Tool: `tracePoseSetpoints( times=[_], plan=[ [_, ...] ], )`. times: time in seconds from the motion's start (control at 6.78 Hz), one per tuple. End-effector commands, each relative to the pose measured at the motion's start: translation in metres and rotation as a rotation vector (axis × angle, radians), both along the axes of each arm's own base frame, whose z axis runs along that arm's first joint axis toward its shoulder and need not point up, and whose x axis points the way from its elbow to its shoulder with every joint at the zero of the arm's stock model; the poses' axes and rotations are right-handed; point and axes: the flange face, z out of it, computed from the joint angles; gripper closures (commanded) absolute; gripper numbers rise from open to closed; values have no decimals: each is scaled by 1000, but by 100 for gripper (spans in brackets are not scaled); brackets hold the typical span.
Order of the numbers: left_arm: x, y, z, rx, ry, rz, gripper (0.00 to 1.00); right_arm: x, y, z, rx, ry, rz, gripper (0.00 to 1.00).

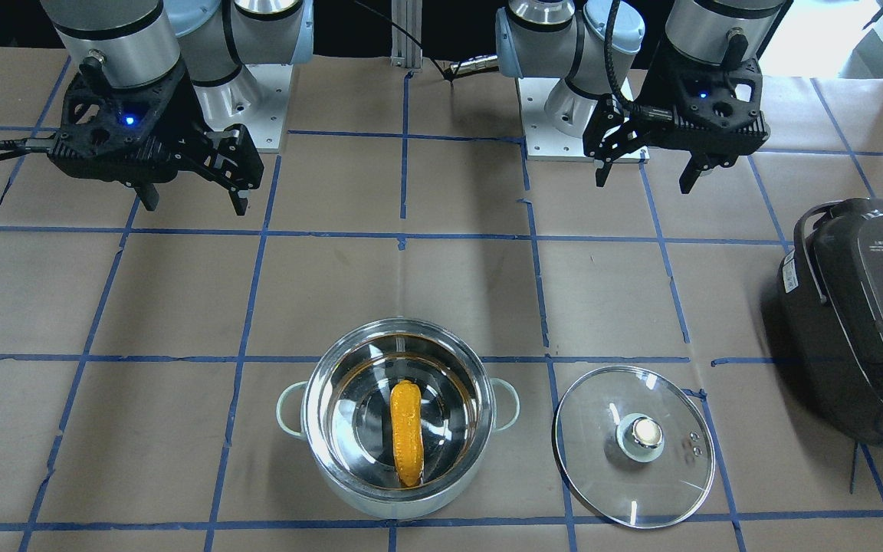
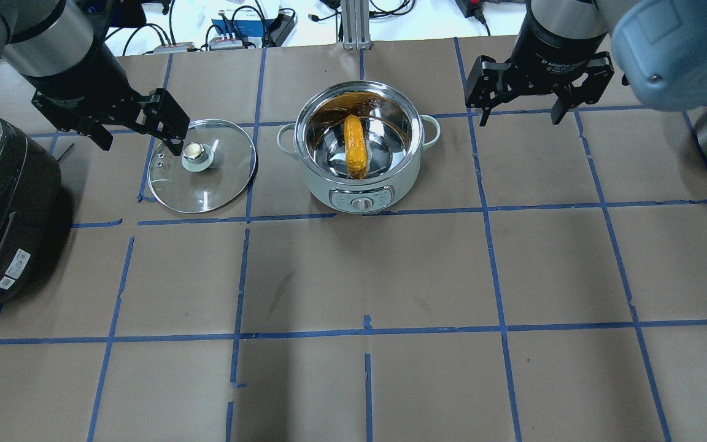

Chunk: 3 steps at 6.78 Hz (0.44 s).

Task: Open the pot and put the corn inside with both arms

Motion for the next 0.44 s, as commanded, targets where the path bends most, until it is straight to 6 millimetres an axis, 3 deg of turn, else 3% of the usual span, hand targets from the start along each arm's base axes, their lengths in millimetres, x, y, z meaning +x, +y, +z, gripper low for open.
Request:
tracePoseSetpoints(
  times=[0.0,0.3],
  plan=[
    [1,1,-1,3,0,1,0,0,-1,1,-2,-1,-2,0],
    [1,2,-3,6,1,1,0,0,-1,0,0,-1,-2,0]
  ],
)
